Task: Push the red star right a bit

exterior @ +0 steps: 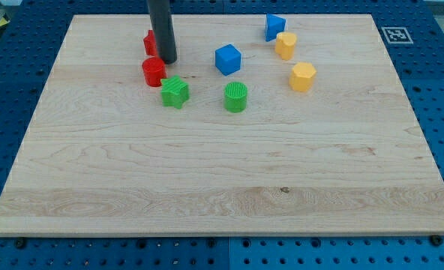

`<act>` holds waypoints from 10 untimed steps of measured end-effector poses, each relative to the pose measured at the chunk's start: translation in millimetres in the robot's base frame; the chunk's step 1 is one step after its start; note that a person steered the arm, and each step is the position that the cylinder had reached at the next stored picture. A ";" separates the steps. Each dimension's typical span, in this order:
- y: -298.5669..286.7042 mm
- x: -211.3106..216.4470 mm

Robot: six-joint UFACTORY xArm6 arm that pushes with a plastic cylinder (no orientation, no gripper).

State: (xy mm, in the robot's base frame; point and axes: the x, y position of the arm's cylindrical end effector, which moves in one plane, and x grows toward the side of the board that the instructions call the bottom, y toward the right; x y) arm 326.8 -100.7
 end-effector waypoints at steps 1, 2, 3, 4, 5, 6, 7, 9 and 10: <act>-5.4 25.7; -38.8 26.3; -69.6 11.8; -70.8 -5.1; -70.8 -13.5; -63.4 -33.4; -62.9 -33.4; -26.7 -31.8; -26.7 -31.7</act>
State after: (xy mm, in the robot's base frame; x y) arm 295.1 -127.4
